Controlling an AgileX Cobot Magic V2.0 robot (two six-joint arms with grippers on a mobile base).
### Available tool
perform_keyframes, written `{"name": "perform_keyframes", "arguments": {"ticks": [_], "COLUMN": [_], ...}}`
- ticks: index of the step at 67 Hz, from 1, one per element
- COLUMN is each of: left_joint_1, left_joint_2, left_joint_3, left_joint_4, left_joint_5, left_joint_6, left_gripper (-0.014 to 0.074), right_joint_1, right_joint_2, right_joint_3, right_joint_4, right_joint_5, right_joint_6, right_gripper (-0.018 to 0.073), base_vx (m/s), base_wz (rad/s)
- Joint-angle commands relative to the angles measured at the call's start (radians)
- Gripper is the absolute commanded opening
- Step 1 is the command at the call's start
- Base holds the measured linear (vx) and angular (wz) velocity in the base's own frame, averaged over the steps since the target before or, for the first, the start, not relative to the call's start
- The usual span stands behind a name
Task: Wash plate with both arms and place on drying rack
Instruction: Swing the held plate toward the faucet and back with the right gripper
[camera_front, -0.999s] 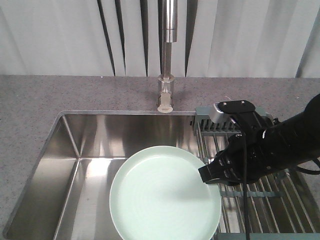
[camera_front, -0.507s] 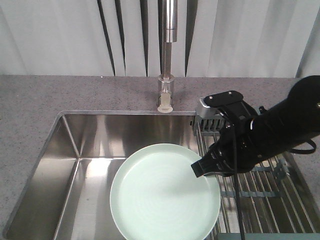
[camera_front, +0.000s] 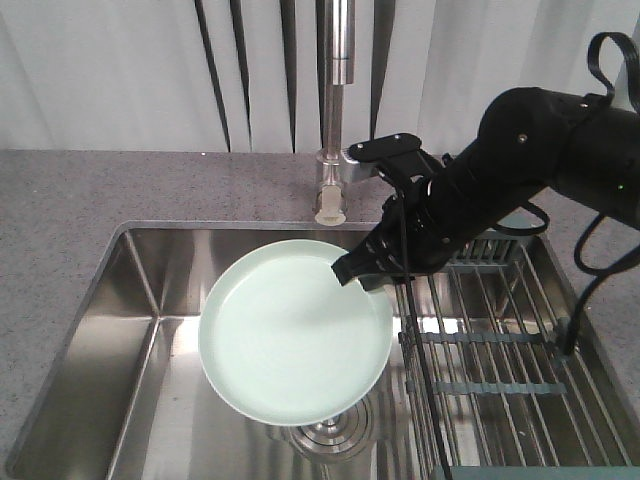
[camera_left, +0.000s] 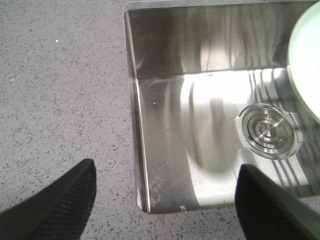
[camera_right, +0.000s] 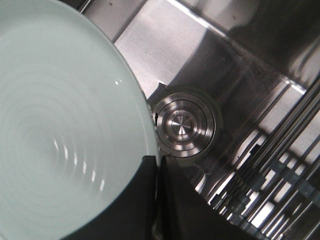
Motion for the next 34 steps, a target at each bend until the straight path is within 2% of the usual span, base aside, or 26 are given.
{"name": "perform_keyframes", "arguments": {"ticks": [1, 24, 34], "left_joint_1": [-0.001, -0.001, -0.001], "left_joint_2": [0.004, 0.004, 0.004], "left_joint_3": [-0.02, -0.02, -0.02], "left_joint_4": [0.005, 0.005, 0.005], "left_joint_5": [-0.056, -0.056, -0.056], "left_joint_6": [-0.007, -0.007, -0.007], "left_gripper": [0.0534, 0.0534, 0.0534], "right_joint_1": [-0.022, -0.166, -0.23], "right_joint_2": [-0.007, -0.001, -0.092], "right_joint_3": [-0.086, -0.107, 0.014], "right_joint_4": [0.01, 0.011, 0.022], "right_joint_5": [-0.007, 0.017, -0.056], "right_joint_6": [0.008, 0.011, 0.0], "right_gripper": [-0.0001, -0.0001, -0.0001], "base_vx": [0.0, 0.0, 0.0], "base_wz": [0.0, 0.0, 0.0]}}
